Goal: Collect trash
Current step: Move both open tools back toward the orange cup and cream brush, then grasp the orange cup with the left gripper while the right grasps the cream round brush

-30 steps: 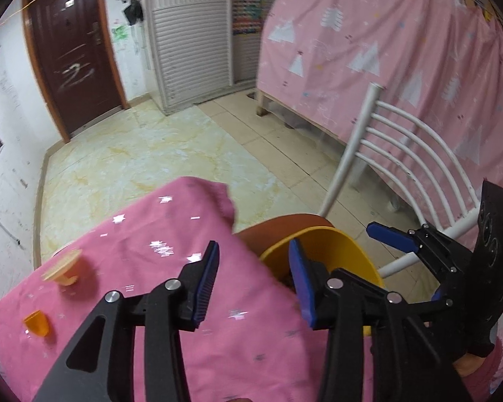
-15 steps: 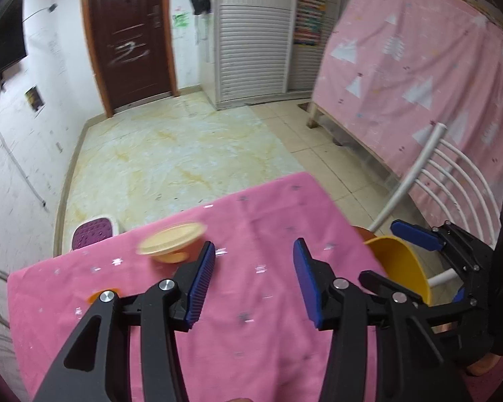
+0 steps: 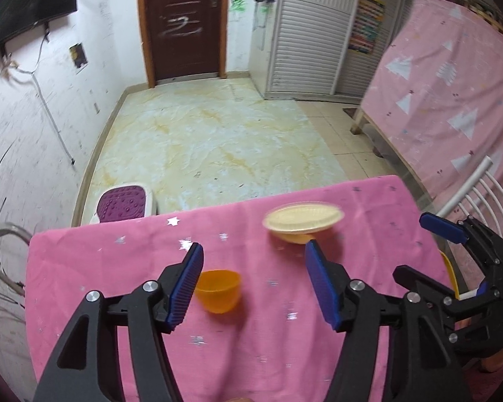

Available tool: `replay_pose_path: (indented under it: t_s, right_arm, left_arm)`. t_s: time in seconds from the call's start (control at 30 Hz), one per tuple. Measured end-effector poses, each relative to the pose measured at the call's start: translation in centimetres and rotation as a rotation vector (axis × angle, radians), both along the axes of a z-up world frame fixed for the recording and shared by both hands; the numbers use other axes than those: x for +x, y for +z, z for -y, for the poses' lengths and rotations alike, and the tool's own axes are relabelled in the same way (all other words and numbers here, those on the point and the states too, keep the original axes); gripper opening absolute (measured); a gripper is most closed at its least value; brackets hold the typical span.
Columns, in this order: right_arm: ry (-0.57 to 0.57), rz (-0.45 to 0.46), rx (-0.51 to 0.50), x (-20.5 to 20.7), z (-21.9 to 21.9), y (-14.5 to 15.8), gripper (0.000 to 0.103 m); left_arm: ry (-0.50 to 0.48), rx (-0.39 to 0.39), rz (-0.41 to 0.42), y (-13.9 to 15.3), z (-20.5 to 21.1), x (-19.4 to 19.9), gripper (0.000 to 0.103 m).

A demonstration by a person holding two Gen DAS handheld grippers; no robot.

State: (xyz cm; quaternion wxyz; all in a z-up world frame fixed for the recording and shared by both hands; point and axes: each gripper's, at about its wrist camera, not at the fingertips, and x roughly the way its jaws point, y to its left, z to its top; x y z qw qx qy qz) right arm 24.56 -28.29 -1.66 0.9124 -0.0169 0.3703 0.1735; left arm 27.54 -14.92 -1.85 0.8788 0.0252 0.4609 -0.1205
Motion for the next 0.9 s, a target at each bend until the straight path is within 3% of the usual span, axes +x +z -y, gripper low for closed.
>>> replay_pose_path:
  t_s: [0.23, 0.57, 0.63, 0.7, 0.9]
  right_arm:
    - [0.020, -0.034, -0.015, 2.6, -2.5, -0.7, 0.081]
    - [0.037, -0.060, -0.028, 4.8, -4.0, -1.3, 0.081]
    - [0.041, -0.066, -0.026, 5.2, -4.3, -1.5, 0.081]
    - [0.043, -0.071, -0.026, 5.6, -4.7, -1.7, 0.082]
    - [0.045, -0.094, -0.003, 7.1, -5.5, -2.6, 0.084]
  left_arm:
    - [0.027, 0.010, -0.047, -2.6, -2.6, 1.2, 0.055]
    - [0.007, 0.048, -0.085, -6.1, -3.1, 2.1, 0.055]
    - [-0.003, 0.071, -0.075, -6.4, -2.8, 2.1, 0.048]
    - [-0.007, 0.089, -0.059, -6.3, -2.4, 1.9, 0.035]
    - [0.000, 0.073, -0.067, -6.1, -3.2, 2.1, 0.033]
